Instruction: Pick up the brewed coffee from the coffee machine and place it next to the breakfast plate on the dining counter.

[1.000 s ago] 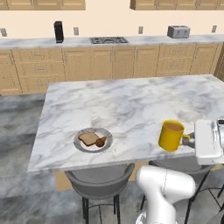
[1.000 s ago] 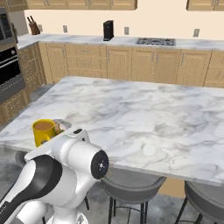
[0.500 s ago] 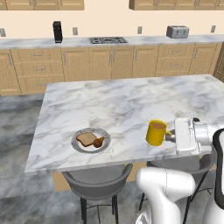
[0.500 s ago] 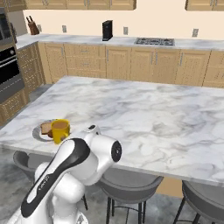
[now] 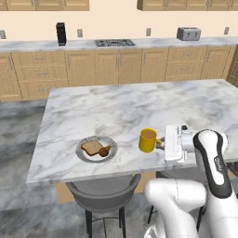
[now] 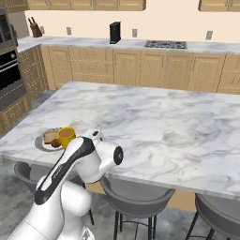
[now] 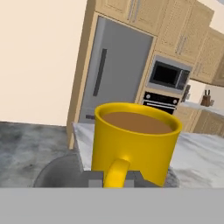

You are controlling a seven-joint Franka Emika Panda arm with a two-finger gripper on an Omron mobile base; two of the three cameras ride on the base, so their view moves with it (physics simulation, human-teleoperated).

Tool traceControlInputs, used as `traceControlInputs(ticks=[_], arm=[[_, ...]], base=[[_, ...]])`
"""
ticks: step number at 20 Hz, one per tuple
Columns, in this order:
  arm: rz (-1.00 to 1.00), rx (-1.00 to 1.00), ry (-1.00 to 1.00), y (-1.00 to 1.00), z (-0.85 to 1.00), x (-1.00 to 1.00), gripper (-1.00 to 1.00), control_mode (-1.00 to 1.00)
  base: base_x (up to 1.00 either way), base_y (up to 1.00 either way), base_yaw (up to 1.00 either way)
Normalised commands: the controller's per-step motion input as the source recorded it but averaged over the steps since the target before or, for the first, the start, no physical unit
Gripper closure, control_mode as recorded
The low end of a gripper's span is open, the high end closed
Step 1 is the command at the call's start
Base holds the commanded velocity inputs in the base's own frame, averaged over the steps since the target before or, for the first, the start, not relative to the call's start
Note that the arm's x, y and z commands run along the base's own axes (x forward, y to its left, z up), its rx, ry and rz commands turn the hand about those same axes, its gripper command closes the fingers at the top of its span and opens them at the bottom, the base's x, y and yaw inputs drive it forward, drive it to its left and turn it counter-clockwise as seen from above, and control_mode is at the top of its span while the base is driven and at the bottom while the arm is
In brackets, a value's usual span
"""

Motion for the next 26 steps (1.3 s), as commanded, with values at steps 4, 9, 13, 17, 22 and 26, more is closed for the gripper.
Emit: traceControlInputs(ticks=[4, 9, 13, 17, 22, 26], arm=[[0.10, -0.05, -0.04, -0.18, -0.46, 0.67, 1.00, -1.00], [0.13, -0.04, 0.08, 0.05, -0.78, 0.84, 1.00, -1.00], [0.06, 0.00, 0.06, 0.00, -0.62, 0.76, 1.00, -1.00], [0.01, 0.00, 0.01, 0.00, -0.43, 0.55, 1.00, -1.00], [0.00, 0.00, 0.00, 0.10, -0.44, 0.46, 1.00, -1.00], [-0.01, 0.00, 0.00, 0.36, -0.49, 0.49, 1.00, -1.00]], base=[[0.00, 0.00, 0.00], [0.00, 0.00, 0.00], [0.00, 0.00, 0.00], [0.00, 0.00, 0.00], [0.00, 0.00, 0.00], [0.00, 0.00, 0.00]])
